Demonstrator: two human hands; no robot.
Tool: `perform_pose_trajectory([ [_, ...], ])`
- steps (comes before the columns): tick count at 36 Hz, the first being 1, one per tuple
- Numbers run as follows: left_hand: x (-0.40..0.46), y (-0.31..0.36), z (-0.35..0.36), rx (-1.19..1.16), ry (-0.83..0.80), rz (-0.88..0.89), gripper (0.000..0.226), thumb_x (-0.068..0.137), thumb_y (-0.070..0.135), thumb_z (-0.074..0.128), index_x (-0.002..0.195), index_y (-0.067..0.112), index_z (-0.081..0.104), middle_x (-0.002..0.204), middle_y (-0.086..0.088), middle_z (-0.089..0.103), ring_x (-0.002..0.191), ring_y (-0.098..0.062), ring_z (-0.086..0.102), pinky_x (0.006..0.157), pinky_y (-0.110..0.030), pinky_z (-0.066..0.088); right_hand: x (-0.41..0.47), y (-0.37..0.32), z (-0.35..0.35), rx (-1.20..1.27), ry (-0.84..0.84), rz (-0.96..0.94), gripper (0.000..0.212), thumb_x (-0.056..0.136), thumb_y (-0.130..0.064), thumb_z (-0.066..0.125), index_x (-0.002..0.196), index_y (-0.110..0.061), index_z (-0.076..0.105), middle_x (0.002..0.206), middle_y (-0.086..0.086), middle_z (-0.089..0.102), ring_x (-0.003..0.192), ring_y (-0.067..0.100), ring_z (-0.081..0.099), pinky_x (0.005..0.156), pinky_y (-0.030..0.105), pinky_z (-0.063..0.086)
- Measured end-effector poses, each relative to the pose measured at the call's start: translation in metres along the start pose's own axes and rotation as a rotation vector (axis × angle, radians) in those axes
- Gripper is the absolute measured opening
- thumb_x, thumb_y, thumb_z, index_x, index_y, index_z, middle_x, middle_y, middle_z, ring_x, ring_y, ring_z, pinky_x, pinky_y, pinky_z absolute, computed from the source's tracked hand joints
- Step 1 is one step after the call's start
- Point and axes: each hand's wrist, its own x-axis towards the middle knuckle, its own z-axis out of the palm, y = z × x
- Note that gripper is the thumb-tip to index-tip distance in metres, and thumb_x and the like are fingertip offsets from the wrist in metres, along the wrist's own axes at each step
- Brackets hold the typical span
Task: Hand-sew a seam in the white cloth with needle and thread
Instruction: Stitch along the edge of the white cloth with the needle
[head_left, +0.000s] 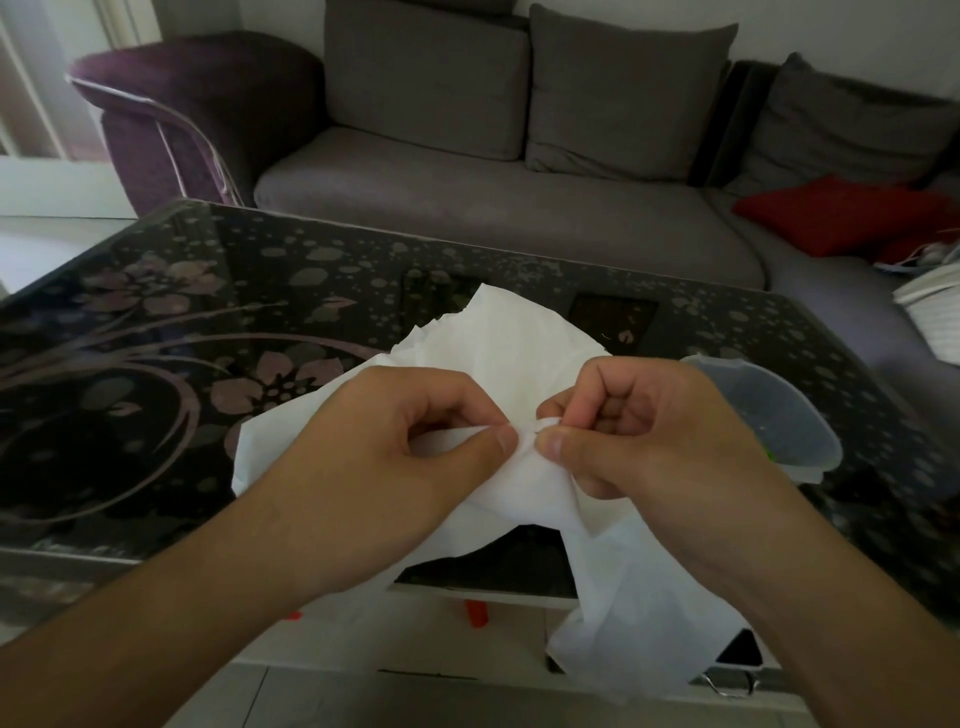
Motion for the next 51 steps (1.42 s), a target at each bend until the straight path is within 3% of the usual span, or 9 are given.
perform_pose_trajectory([
  [8, 0.001, -0.002, 0.000, 0.018, 0.007, -0.011, 0.013, 0.092, 0.038, 0.066, 0.087, 0.037, 0.078, 0.090, 0.024, 0.074, 0.092, 0.001, 0.069, 0.074, -0.010, 0.049, 0.001, -0.002, -0.002, 0.064, -0.080, 0.025, 0.027, 0.082, 0.002, 0.077, 0.065, -0.017, 0.069, 0.087, -0.001, 0.077, 0.073, 0.017, 0.068, 0.060, 0.025, 0.050],
  [14, 0.000, -0.003, 0.000, 0.005, -0.008, -0.017, 0.012, 0.093, 0.036, 0.068, 0.088, 0.037, 0.078, 0.090, 0.023, 0.075, 0.091, 0.000, 0.070, 0.074, -0.010, 0.049, 0.003, -0.001, -0.004, 0.072, -0.117, 0.015, 0.031, 0.082, 0.002, 0.077, 0.062, -0.021, 0.071, 0.087, 0.000, 0.076, 0.074, 0.024, 0.067, 0.058, 0.023, 0.049],
  [17, 0.000, -0.003, -0.001, -0.004, -0.013, -0.018, 0.012, 0.092, 0.036, 0.067, 0.089, 0.036, 0.078, 0.092, 0.022, 0.075, 0.092, -0.001, 0.070, 0.078, -0.016, 0.051, 0.003, -0.001, -0.005, 0.090, -0.141, 0.009, 0.029, 0.082, 0.003, 0.077, 0.063, -0.019, 0.071, 0.087, 0.002, 0.076, 0.072, 0.023, 0.065, 0.055, 0.022, 0.048],
  [27, -0.002, -0.001, 0.000, -0.012, -0.039, 0.005, 0.012, 0.089, 0.038, 0.065, 0.086, 0.037, 0.077, 0.090, 0.022, 0.075, 0.091, 0.001, 0.069, 0.077, -0.010, 0.051, 0.004, 0.004, -0.010, 0.205, -0.285, 0.047, 0.029, 0.084, 0.012, 0.071, 0.065, -0.010, 0.069, 0.089, 0.012, 0.074, 0.059, 0.016, 0.053, 0.049, 0.020, 0.043],
  [32, -0.002, 0.001, 0.001, -0.039, -0.061, 0.005, 0.013, 0.091, 0.035, 0.067, 0.084, 0.035, 0.078, 0.087, 0.018, 0.076, 0.087, -0.002, 0.071, 0.073, -0.010, 0.049, 0.006, 0.008, -0.013, 0.224, -0.325, 0.045, 0.027, 0.084, 0.014, 0.069, 0.069, -0.007, 0.069, 0.091, 0.013, 0.073, 0.060, 0.012, 0.056, 0.049, 0.020, 0.043],
  [37, -0.002, 0.002, 0.002, -0.028, -0.065, 0.000, 0.013, 0.090, 0.039, 0.066, 0.083, 0.037, 0.077, 0.086, 0.021, 0.075, 0.088, -0.002, 0.070, 0.073, -0.009, 0.048, 0.008, 0.012, -0.014, 0.219, -0.358, 0.028, 0.017, 0.077, 0.005, 0.077, 0.070, -0.009, 0.070, 0.092, 0.015, 0.072, 0.065, 0.014, 0.059, 0.051, 0.021, 0.044],
  [42, -0.003, 0.002, 0.002, -0.027, -0.074, 0.005, 0.013, 0.091, 0.037, 0.067, 0.084, 0.035, 0.077, 0.086, 0.020, 0.074, 0.087, -0.001, 0.070, 0.072, -0.007, 0.047, 0.009, 0.015, -0.013, 0.239, -0.376, 0.023, 0.014, 0.071, -0.003, 0.073, 0.065, -0.015, 0.070, 0.090, 0.012, 0.072, 0.068, 0.020, 0.056, 0.052, 0.023, 0.044],
  [46, -0.003, 0.002, 0.001, -0.018, -0.072, 0.007, 0.013, 0.090, 0.039, 0.066, 0.084, 0.036, 0.077, 0.085, 0.021, 0.074, 0.088, -0.002, 0.069, 0.072, -0.008, 0.048, 0.009, 0.015, -0.012, 0.247, -0.378, 0.017, 0.008, 0.073, -0.001, 0.074, 0.072, -0.008, 0.070, 0.091, 0.014, 0.072, 0.075, 0.032, 0.053, 0.054, 0.026, 0.044],
  [51, -0.003, 0.003, 0.002, -0.038, -0.077, 0.006, 0.013, 0.089, 0.040, 0.067, 0.084, 0.035, 0.078, 0.085, 0.018, 0.075, 0.087, -0.004, 0.071, 0.071, -0.010, 0.049, 0.008, 0.015, -0.011, 0.278, -0.377, 0.021, 0.011, 0.082, 0.015, 0.069, 0.079, 0.005, 0.066, 0.088, 0.014, 0.070, 0.073, 0.030, 0.050, 0.054, 0.027, 0.039],
])
